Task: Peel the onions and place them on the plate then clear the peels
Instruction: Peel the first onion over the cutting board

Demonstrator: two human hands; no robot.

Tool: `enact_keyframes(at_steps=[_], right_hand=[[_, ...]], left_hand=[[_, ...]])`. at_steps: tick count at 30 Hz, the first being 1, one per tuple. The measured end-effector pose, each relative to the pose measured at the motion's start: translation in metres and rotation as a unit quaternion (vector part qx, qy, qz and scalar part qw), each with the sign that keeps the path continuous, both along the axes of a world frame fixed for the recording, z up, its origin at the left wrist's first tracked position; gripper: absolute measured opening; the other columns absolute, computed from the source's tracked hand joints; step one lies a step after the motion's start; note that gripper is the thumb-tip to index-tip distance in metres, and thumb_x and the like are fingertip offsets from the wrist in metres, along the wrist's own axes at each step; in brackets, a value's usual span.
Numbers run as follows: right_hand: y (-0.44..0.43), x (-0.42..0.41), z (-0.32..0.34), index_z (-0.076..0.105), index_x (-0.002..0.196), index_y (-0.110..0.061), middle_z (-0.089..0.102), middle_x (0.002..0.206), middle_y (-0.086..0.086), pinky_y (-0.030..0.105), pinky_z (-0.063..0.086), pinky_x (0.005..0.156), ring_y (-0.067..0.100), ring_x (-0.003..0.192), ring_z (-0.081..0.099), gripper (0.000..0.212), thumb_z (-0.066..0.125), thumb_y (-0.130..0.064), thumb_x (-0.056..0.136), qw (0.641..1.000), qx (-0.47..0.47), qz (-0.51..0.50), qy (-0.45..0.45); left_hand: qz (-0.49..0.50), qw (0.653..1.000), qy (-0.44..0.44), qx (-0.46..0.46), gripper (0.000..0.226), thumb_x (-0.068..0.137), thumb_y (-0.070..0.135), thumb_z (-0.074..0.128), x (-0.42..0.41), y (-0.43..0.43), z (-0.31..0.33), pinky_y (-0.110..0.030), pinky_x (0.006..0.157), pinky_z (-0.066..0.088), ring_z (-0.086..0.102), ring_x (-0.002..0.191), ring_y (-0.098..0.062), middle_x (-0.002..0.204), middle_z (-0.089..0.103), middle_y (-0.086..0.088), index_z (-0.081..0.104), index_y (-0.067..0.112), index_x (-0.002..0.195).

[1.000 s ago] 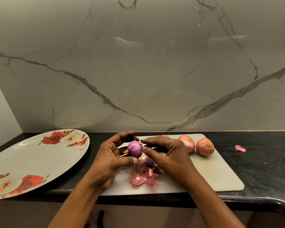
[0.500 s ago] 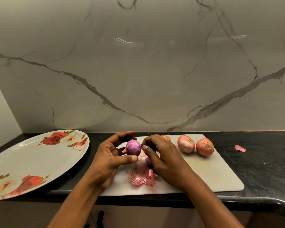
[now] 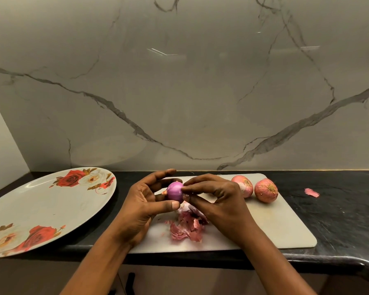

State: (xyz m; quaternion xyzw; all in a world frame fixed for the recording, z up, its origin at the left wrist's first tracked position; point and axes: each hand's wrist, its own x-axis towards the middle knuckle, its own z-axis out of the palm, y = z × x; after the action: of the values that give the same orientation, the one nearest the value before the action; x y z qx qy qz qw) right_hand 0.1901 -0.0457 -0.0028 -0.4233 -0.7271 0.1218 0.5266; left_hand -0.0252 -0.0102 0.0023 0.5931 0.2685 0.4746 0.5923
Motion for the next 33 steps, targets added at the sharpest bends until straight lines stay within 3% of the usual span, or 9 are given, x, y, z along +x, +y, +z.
enact_keyframes(at_steps=[8, 16, 22, 25, 29, 33], right_hand=[[0.000, -0.001, -0.001, 0.082, 0.108, -0.020, 0.075, 0.104, -0.014, 0.019, 0.058, 0.085, 0.005, 0.101, 0.071, 0.016, 0.079, -0.013, 0.094, 0.999, 0.006, -0.032, -0.016], [-0.004, -0.004, 0.002, 0.076, 0.125, -0.027, 0.077, 0.110, -0.017, 0.019, 0.060, 0.088, -0.001, 0.102, 0.072, 0.037, 0.083, -0.034, 0.090, 0.998, -0.050, -0.008, 0.022], [0.000, 0.000, 0.001, 0.082, 0.113, -0.024, 0.079, 0.100, -0.016, 0.019, 0.059, 0.084, 0.003, 0.098, 0.074, 0.021, 0.079, -0.016, 0.094, 0.998, -0.049, 0.006, 0.040], [0.003, 0.000, -0.002, 0.081, 0.113, -0.022, 0.078, 0.103, -0.015, 0.023, 0.060, 0.088, 0.002, 0.100, 0.073, 0.017, 0.077, -0.017, 0.097, 0.998, -0.056, -0.021, 0.036], [0.006, 0.000, -0.002, 0.078, 0.110, -0.026, 0.076, 0.099, -0.018, 0.018, 0.058, 0.082, 0.001, 0.095, 0.071, 0.013, 0.072, -0.021, 0.100, 0.995, -0.064, -0.063, 0.053], [0.005, 0.001, -0.003, 0.081, 0.107, -0.027, 0.077, 0.095, -0.019, 0.013, 0.057, 0.080, -0.003, 0.093, 0.072, 0.014, 0.078, -0.020, 0.096, 0.992, -0.066, -0.086, 0.068]], left_hand=[[0.014, 0.999, -0.019, -0.022, 0.078, 0.068, -0.014, 0.080, -0.001, 0.003, -0.002, -0.048, 0.102, 0.058, 0.072, 0.114, -0.044, 0.133, 0.071, -0.015, 0.063, 0.012, 0.139], [0.005, 1.000, -0.005, -0.003, 0.084, 0.062, -0.017, 0.084, -0.001, 0.002, -0.001, -0.038, 0.088, 0.063, 0.072, 0.112, -0.042, 0.134, 0.071, -0.013, 0.065, 0.012, 0.138], [-0.002, 1.000, -0.005, -0.004, 0.080, 0.063, -0.012, 0.083, -0.004, 0.005, -0.003, -0.048, 0.096, 0.060, 0.070, 0.113, -0.043, 0.136, 0.068, -0.014, 0.069, 0.019, 0.135], [-0.009, 1.000, -0.015, -0.001, 0.083, 0.063, -0.014, 0.082, -0.004, 0.004, -0.004, -0.054, 0.101, 0.056, 0.069, 0.115, -0.044, 0.136, 0.068, -0.016, 0.067, 0.019, 0.138], [-0.006, 1.000, -0.021, 0.005, 0.090, 0.064, -0.025, 0.079, -0.005, 0.004, -0.003, -0.039, 0.089, 0.064, 0.071, 0.117, -0.038, 0.133, 0.069, -0.016, 0.063, 0.016, 0.142], [0.014, 1.000, -0.008, 0.021, 0.092, 0.062, -0.023, 0.075, -0.005, 0.004, -0.003, -0.039, 0.090, 0.063, 0.069, 0.122, -0.037, 0.129, 0.071, -0.015, 0.061, 0.019, 0.143]])
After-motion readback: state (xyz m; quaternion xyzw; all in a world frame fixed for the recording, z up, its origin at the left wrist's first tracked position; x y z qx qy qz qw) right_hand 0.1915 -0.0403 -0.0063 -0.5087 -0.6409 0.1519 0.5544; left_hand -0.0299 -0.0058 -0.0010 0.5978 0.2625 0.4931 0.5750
